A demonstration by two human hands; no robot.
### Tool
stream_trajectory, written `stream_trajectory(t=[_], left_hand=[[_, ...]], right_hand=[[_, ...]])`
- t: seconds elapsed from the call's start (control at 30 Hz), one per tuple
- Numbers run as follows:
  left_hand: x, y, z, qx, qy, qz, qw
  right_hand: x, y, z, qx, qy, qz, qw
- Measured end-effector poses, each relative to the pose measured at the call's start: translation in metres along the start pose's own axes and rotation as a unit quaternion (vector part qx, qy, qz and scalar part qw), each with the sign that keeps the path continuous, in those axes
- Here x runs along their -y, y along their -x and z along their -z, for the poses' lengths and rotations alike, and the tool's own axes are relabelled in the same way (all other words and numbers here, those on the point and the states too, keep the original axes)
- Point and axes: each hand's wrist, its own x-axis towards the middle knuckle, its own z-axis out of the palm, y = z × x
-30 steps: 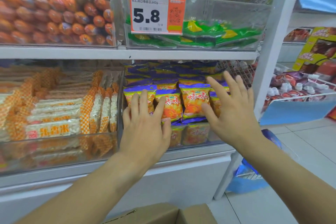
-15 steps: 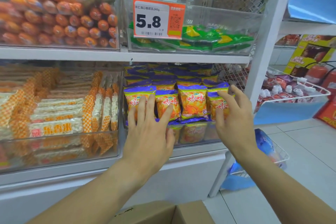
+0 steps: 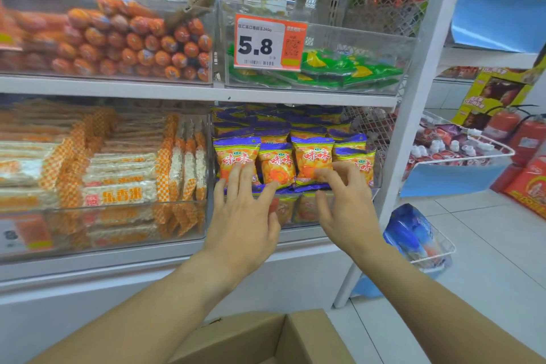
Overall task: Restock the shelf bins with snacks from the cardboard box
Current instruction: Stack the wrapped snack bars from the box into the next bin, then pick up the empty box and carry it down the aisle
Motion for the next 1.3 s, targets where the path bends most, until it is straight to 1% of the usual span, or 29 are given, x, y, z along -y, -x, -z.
stream_trajectory(t=[0.07, 0.13, 0.2, 0.27, 0.33, 0.43, 0.5, 0.6, 0.7, 0.77, 0.83, 0.87, 0.9, 0.97, 1.0, 1.03, 1.07, 1.1, 1.13, 1.23, 1.3], left_hand=[[0.002, 0.003, 0.009, -0.003, 0.018, -0.001, 1.000], [0.002, 0.007, 0.020, -0.006, 0.038, 0.001, 0.999], [0.001, 0.012, 0.033, -0.010, 0.068, 0.008, 0.998], [0.003, 0.024, 0.046, -0.013, 0.127, 0.012, 0.992], [0.007, 0.046, 0.058, 0.004, 0.186, 0.025, 0.982], [0.018, 0.097, 0.065, 0.050, 0.220, 0.077, 0.971], [0.031, 0.130, 0.068, 0.081, 0.224, 0.120, 0.964], [0.063, 0.173, 0.068, 0.129, 0.195, 0.187, 0.954], [0.095, 0.214, 0.063, 0.167, 0.138, 0.269, 0.938], [0.110, 0.245, 0.059, 0.194, 0.089, 0.339, 0.917], [0.124, 0.277, 0.051, 0.218, 0.000, 0.389, 0.895], [0.131, 0.293, 0.048, 0.237, -0.031, 0.423, 0.874], [0.138, 0.307, 0.043, 0.269, -0.039, 0.463, 0.844], [0.151, 0.328, 0.031, 0.345, 0.027, 0.521, 0.780], [0.153, 0.334, 0.029, 0.387, 0.077, 0.534, 0.748], [0.154, 0.339, 0.026, 0.421, 0.117, 0.540, 0.719], [0.153, 0.341, 0.023, 0.446, 0.132, 0.545, 0.697], [0.153, 0.343, 0.019, 0.457, 0.131, 0.548, 0.688], [0.153, 0.343, 0.015, 0.454, 0.125, 0.554, 0.686], [0.164, 0.334, 0.006, 0.442, 0.125, 0.566, 0.685], [0.180, 0.326, 0.008, 0.444, 0.132, 0.570, 0.679]], right_hand=[[0.004, 0.003, 0.009, -0.012, -0.003, 0.011, 1.000], [0.011, 0.005, 0.023, 0.001, -0.010, 0.013, 1.000], [0.022, 0.005, 0.038, 0.051, -0.021, -0.015, 0.998], [0.033, 0.011, 0.051, 0.122, -0.007, -0.039, 0.992], [0.049, 0.026, 0.060, 0.201, 0.009, -0.061, 0.978], [0.073, 0.064, 0.065, 0.309, 0.024, -0.103, 0.945], [0.082, 0.087, 0.064, 0.346, 0.035, -0.122, 0.930], [0.083, 0.115, 0.052, 0.397, 0.053, -0.166, 0.901], [0.069, 0.143, 0.032, 0.443, 0.073, -0.244, 0.860], [0.058, 0.166, 0.015, 0.466, 0.100, -0.280, 0.834], [0.048, 0.186, -0.001, 0.479, 0.128, -0.310, 0.812], [0.044, 0.196, -0.008, 0.484, 0.132, -0.333, 0.798], [0.042, 0.203, -0.014, 0.494, 0.123, -0.360, 0.782], [0.036, 0.213, -0.027, 0.520, 0.089, -0.403, 0.748], [0.034, 0.218, -0.032, 0.542, 0.089, -0.400, 0.734], [0.033, 0.222, -0.035, 0.567, 0.106, -0.375, 0.726], [0.031, 0.226, -0.038, 0.588, 0.127, -0.338, 0.724], [0.027, 0.231, -0.041, 0.598, 0.139, -0.307, 0.727], [0.023, 0.235, -0.044, 0.600, 0.138, -0.292, 0.732], [0.015, 0.231, -0.053, 0.604, 0.115, -0.284, 0.735], [0.019, 0.222, -0.058, 0.611, 0.105, -0.279, 0.733]])
